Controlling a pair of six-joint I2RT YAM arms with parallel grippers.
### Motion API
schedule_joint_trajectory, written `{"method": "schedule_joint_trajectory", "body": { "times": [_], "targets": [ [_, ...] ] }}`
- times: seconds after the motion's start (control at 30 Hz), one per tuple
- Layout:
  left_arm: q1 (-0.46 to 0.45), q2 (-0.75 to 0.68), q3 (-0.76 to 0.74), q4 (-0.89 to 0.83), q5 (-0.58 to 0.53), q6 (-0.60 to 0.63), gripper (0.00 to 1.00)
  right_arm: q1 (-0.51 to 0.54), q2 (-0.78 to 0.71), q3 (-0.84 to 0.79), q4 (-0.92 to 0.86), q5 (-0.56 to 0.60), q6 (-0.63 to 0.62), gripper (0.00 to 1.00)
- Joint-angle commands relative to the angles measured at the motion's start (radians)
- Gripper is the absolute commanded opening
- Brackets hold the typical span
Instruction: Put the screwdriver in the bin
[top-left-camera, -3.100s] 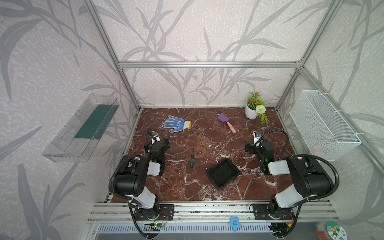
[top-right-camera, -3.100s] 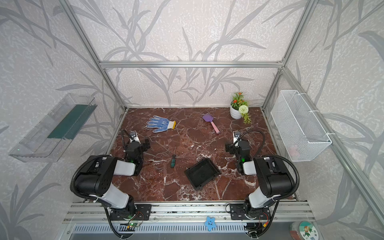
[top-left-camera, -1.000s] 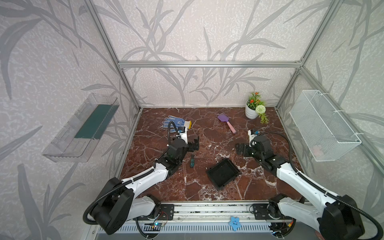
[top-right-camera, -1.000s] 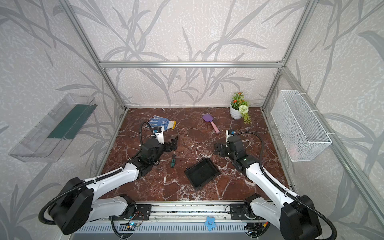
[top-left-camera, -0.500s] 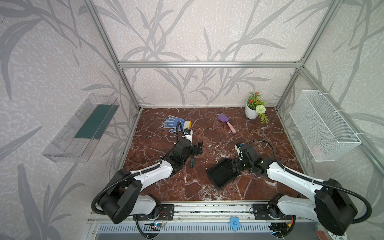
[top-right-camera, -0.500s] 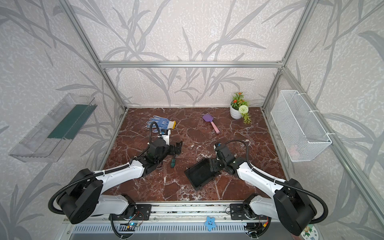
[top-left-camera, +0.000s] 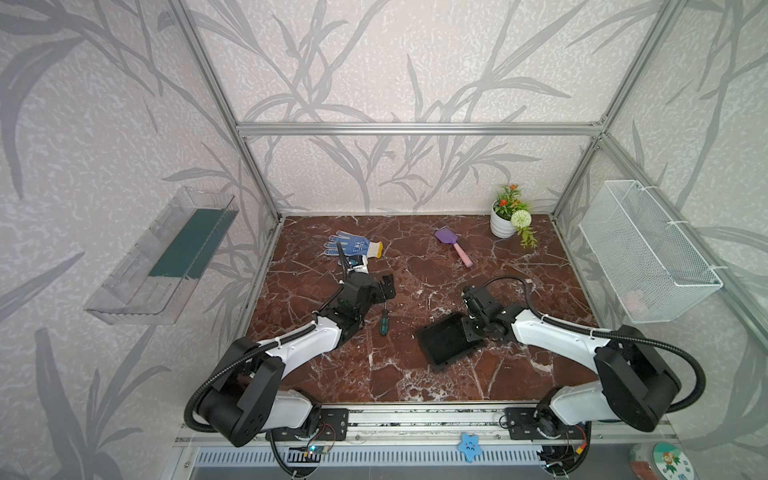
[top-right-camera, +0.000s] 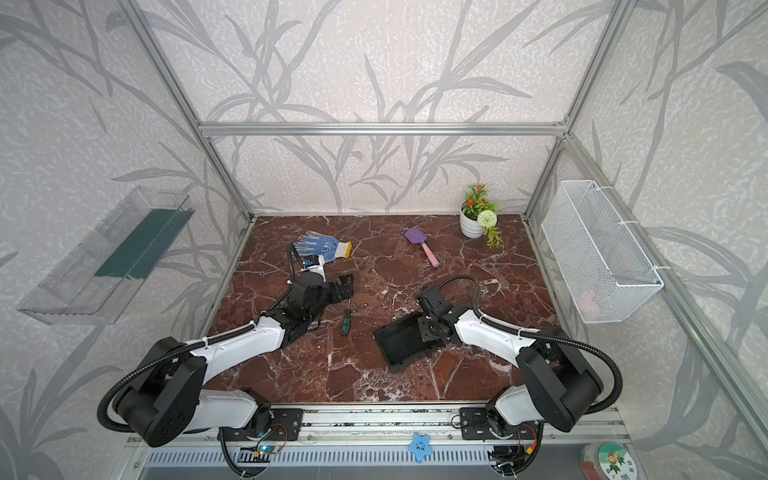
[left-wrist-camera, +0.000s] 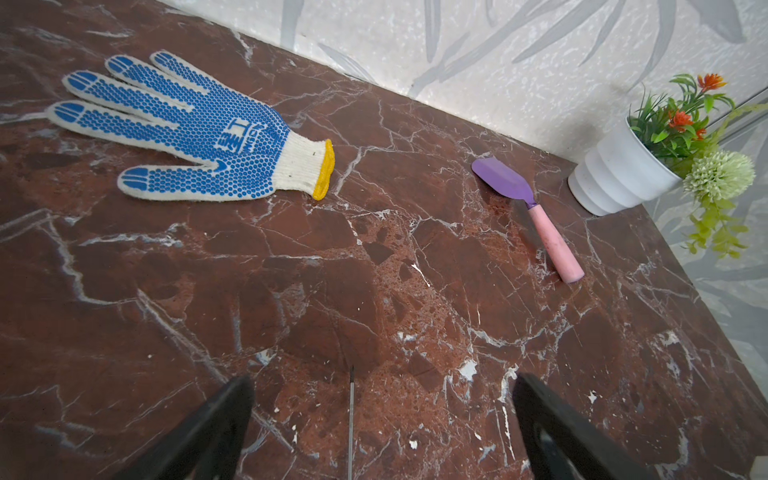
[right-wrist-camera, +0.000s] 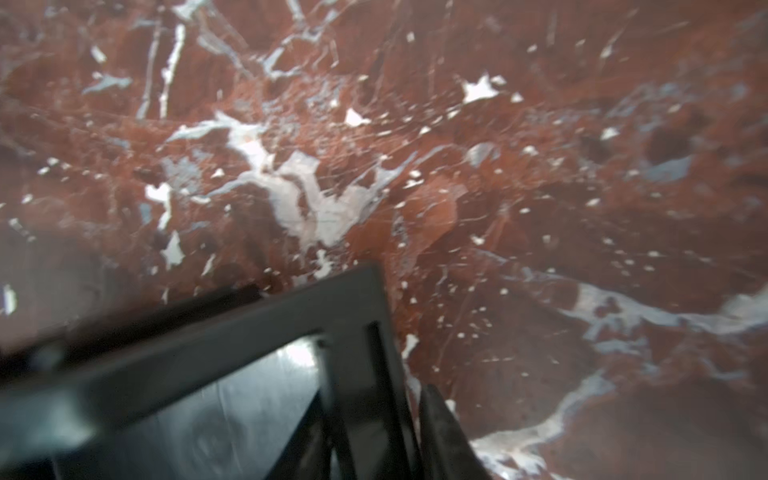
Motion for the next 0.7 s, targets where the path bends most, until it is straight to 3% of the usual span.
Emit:
{"method": "schedule_joint_trajectory", "body": {
  "times": [0.0, 0.1, 0.27, 0.43, 0.67],
  "targets": [
    [0.002, -0.023, -0.011, 0.009, 0.034, -0.073, 0.99, 0.003, 0.018, 0.044, -0.053, 0.094, 0.024, 0.25],
    [0.002, -0.033, -0.022, 0.025, 0.038, -0.084, 0.99, 0.001, 0.043, 0.077, -0.065, 0.123, 0.012, 0.13],
    [0.001, -0.095, -0.021, -0.011, 0.016, -0.088, 0.99, -0.014, 0.058, 0.13, -0.066, 0.15, -0.008, 0.01],
    [0.002, -0.16, -0.023, -0.021, 0.011, -0.103, 0.99, -0.073, 0.104, 0.242, -0.016, 0.109, -0.008, 0.0],
    [0.01, -0.181, -0.001, -0.106, 0.013, -0.098, 0.99, -0.096, 0.372, 0.537, -0.043, 0.024, -0.009, 0.0]
  ]
}}
